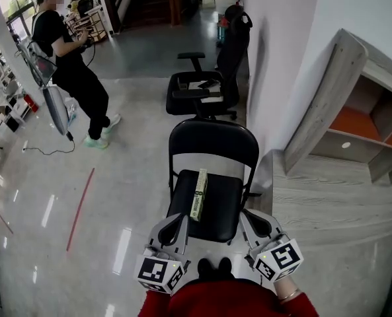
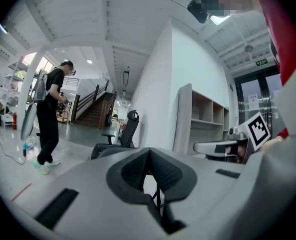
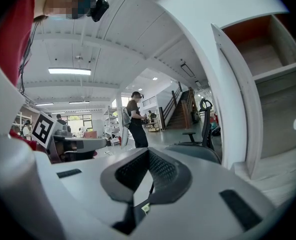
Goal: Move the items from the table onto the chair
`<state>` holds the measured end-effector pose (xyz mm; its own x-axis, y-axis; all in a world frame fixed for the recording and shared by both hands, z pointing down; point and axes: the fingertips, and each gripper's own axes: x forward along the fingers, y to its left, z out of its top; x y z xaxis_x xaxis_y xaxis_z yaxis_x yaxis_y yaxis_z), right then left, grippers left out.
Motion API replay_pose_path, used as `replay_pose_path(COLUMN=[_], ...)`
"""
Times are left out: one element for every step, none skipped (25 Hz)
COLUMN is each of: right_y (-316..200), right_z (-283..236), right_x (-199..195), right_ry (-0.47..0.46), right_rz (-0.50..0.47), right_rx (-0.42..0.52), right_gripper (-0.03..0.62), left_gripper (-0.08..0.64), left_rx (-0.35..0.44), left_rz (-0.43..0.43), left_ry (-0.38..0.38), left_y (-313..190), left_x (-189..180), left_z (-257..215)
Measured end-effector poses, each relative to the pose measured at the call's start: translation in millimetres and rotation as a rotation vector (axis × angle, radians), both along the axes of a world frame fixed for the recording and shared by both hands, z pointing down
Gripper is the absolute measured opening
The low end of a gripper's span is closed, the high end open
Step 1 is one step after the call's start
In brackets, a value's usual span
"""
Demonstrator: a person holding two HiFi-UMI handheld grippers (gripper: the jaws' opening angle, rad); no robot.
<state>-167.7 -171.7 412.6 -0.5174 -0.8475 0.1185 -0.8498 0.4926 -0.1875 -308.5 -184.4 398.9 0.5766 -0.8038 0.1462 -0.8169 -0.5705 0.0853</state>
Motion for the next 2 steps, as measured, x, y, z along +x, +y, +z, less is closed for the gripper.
replay_pose_path(right_y=[-0.2,-0.3], right_z=[0.7,1.4], right_x=[0.3,0.5], right_ry=[-0.001,-0.001], right_rz=[-0.001,-0.001], right_rx=[-0.001,-0.001], right_gripper=[0.006,0.005], left_gripper=[0.008,0.008], left_rx=[0.001,0.002], left_rz=[-0.001,-0.003], left_ry=[-0.002,-0.004], left_y=[-0.6,-1.2], left_x=[0.1,0.1], left_z=[0.3,0.5])
